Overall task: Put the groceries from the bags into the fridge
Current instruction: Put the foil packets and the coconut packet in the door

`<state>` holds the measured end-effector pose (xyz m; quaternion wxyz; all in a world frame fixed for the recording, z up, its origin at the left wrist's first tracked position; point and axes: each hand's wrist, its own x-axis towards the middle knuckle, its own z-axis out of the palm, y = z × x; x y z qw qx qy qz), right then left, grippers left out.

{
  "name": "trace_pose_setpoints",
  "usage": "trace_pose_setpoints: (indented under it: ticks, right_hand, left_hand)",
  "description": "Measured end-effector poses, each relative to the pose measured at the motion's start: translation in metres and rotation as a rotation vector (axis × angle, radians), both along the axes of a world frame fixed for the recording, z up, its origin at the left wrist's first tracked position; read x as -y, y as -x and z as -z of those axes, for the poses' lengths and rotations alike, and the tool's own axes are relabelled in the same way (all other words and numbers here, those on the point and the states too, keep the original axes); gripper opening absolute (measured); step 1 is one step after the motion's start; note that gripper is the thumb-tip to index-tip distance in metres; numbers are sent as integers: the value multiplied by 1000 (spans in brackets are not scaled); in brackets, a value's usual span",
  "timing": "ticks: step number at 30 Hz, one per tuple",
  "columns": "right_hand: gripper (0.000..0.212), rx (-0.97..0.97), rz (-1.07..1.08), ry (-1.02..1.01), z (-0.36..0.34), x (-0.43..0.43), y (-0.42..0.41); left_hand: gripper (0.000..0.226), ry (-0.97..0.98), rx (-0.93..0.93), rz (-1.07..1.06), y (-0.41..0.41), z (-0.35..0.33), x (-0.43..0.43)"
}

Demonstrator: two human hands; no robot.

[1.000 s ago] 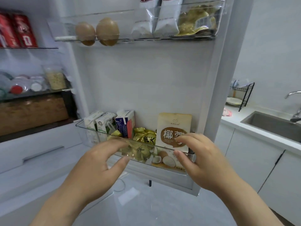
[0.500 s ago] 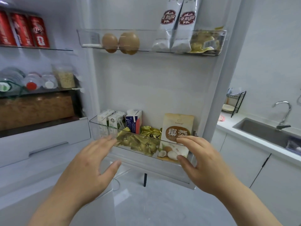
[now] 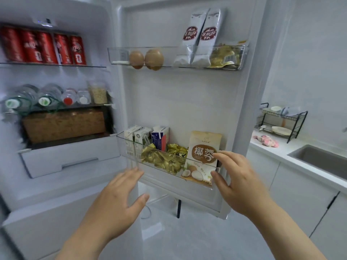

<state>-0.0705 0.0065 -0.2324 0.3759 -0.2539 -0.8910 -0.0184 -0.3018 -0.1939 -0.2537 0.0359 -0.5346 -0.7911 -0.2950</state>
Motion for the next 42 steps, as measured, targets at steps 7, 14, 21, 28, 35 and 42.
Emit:
trace_pose_setpoints:
  ticks: [7, 14, 21, 28, 35, 42]
  right_hand:
    - [51, -90, -30, -46, 8, -69, -33]
    - [78, -226, -114, 73, -13, -133, -36]
    - [94, -288, -235, 518, -40, -155, -21]
    - [95, -308, -306, 591, -49, -143, -25]
    - [90, -234, -414, 557, -44, -107, -31]
    - [49, -171, -673, 476, -41, -60, -21]
  left_hand:
    - [76, 14, 0, -166, -49, 3, -15]
    - [63, 46, -35, -319, -97, -6, -27]
    - [64, 89, -29, -409, -126, -25, -29]
    - [63, 72, -47, -456, -146, -53, -24]
    - [61, 30, -76, -438, -172, -72, -29]
    - [61, -59, -64, -403, -191, -89, -22]
